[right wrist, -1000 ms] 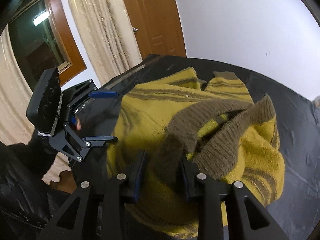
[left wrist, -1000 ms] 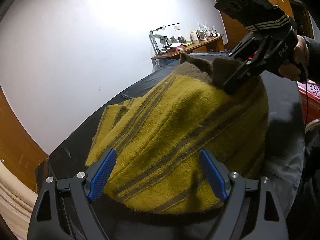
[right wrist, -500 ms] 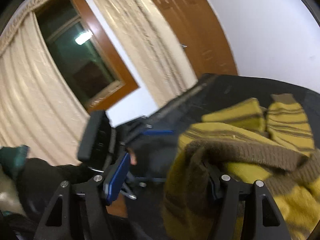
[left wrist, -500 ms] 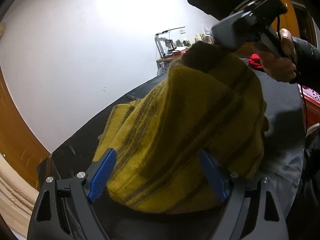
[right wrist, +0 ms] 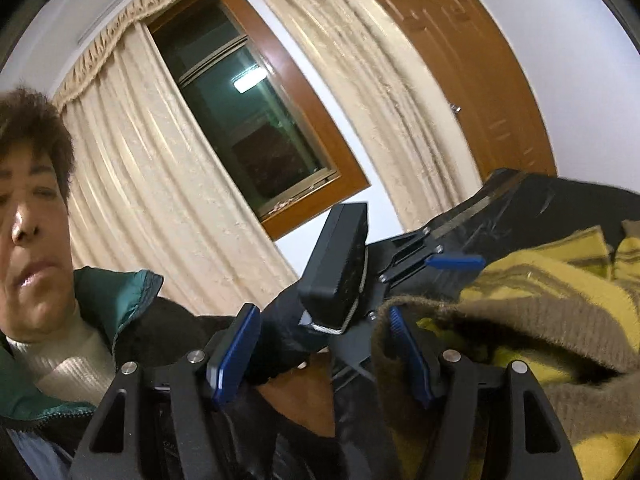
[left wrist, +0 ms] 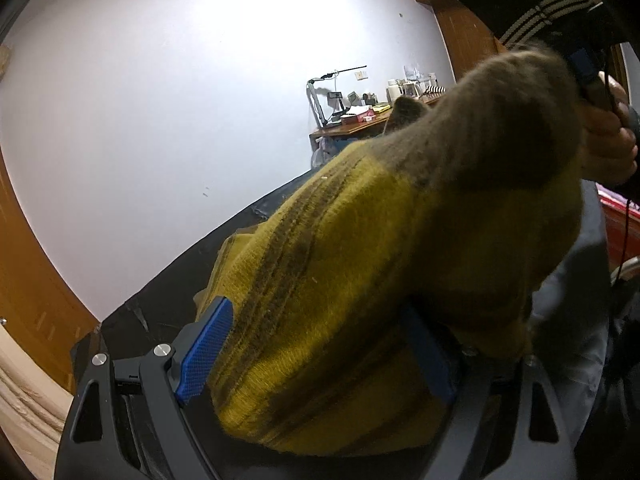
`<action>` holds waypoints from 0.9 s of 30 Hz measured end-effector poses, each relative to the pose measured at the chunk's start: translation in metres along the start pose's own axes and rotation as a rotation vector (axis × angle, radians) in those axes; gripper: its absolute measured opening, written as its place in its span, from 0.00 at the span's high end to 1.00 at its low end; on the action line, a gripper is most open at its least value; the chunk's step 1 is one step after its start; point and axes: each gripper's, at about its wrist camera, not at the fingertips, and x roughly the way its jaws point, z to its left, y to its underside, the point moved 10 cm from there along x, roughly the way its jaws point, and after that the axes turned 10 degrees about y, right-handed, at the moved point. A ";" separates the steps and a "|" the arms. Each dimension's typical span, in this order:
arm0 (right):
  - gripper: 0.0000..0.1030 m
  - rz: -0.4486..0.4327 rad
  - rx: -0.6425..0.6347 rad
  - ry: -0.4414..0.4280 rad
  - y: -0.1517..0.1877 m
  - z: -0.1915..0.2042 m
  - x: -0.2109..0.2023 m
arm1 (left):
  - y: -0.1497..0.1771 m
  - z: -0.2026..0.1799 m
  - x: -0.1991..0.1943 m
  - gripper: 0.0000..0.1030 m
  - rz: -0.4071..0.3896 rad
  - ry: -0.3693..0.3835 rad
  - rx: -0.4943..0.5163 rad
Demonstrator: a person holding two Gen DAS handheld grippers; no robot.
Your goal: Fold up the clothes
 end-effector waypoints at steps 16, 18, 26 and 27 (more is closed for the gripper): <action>0.28 -0.079 -0.068 0.038 -0.012 0.033 -0.030 | 0.011 -0.015 -0.004 0.54 0.026 0.057 -0.040; 0.26 -0.066 0.007 0.119 -0.010 0.005 -0.034 | 0.014 -0.019 -0.011 0.41 0.023 0.042 -0.036; 0.26 0.183 0.295 0.366 0.029 -0.098 -0.011 | 0.017 -0.015 -0.023 0.21 -0.005 0.004 0.006; 0.26 0.219 0.299 0.375 0.034 -0.102 -0.003 | 0.017 -0.014 -0.020 0.21 0.000 0.004 0.007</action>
